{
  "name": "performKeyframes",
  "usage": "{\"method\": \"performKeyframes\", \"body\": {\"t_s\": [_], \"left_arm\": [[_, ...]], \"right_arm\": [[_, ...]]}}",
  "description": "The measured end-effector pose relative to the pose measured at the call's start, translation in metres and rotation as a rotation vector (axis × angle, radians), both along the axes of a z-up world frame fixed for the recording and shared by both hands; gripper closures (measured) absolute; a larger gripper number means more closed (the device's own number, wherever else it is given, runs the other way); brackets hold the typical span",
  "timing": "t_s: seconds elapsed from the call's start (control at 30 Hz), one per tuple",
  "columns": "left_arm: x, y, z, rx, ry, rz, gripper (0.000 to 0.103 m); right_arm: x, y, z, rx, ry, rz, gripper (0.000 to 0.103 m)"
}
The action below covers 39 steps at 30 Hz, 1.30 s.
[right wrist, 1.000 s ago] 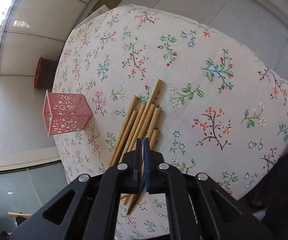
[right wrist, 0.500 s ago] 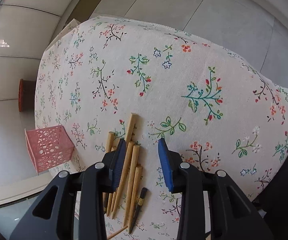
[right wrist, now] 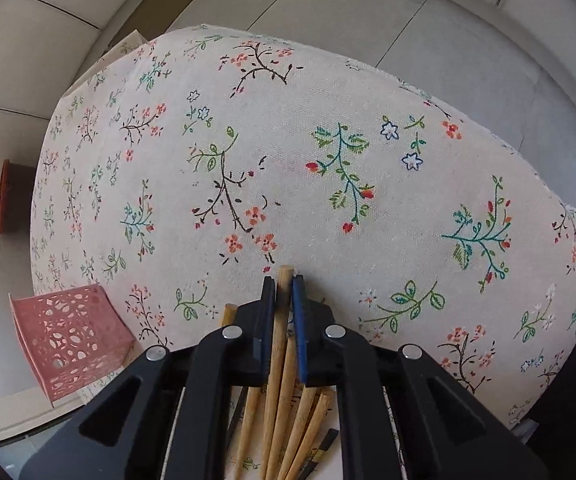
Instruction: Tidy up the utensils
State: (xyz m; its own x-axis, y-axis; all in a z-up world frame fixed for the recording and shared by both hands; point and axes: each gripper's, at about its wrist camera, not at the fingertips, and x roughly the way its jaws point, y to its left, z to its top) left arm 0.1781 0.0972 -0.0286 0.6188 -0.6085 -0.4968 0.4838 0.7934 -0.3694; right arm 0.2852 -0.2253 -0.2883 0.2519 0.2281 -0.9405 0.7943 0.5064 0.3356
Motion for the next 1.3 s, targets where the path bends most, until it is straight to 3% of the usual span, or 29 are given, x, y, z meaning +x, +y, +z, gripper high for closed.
{"method": "performKeyframes", "body": {"t_s": [0.17,0.57,0.87,1.1,1.3], "left_arm": [[-0.007,-0.002,0.009,0.004,-0.014,0.018,0.097],[-0.022,-0.006,0.049,0.005,-0.078,0.108,0.096],[-0.012,-0.018,0.085,0.038,-0.129,0.172,0.096],[0.024,-0.025,0.107,0.049,-0.198,0.262,0.096],[0.067,-0.037,0.106,0.066,-0.252,0.355,0.096]], "right_arm": [[-0.02,-0.006,0.03,0.032,-0.143,0.034,0.095],[-0.101,0.016,0.191,-0.108,-0.584,0.323,0.095],[-0.134,0.02,0.272,-0.239,-0.749,0.411,0.095],[-0.12,0.004,0.326,-0.299,-0.883,0.38,0.095],[-0.09,0.0,0.343,-0.331,-0.966,0.353,0.095]]}}
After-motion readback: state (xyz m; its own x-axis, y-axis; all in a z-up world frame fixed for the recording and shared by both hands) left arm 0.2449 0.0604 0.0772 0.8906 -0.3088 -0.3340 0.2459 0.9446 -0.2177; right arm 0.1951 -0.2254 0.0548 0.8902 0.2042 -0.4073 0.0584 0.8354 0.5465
